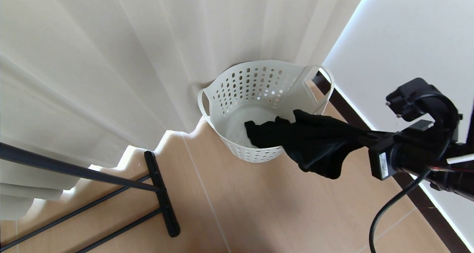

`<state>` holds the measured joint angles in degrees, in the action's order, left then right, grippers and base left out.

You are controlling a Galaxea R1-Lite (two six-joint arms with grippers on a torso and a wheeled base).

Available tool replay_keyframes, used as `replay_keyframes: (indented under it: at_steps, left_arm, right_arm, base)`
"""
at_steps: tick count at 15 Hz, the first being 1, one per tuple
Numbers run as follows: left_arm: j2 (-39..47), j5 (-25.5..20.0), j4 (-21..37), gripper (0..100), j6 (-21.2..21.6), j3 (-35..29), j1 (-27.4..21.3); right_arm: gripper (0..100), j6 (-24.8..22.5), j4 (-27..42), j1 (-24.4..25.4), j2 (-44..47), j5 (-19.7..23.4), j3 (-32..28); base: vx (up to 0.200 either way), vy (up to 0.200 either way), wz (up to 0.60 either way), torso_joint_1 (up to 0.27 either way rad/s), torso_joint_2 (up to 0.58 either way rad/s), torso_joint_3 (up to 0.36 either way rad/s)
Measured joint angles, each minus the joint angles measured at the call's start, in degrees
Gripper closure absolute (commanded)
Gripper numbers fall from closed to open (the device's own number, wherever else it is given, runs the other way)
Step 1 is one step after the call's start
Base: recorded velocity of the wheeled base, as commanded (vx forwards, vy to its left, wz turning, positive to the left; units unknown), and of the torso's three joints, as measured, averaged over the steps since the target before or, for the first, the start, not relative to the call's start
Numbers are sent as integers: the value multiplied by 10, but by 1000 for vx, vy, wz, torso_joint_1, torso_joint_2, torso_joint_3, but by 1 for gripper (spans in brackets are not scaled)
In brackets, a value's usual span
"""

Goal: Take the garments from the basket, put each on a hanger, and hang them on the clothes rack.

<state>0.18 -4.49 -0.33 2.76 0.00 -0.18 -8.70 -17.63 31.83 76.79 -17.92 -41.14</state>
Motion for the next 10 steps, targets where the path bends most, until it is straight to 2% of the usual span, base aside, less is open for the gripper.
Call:
replay_keyframes:
  at_steps: [2,3,10]
  left_arm:
    - [0,0,0,0,0,0,0]
    - [0,0,0,0,0,0,0]
    - [0,0,0,0,0,0,0]
  right_arm:
    - [100,6,-100,10,-23,2,64]
    - [100,7,-125,12,-25,2,84]
    - [100,8,-135,5,-17,3,110]
  base:
    - [0,0,0,0,2,117]
    - [0,0,0,2,7,163]
    - [0,0,0,2,2,196]
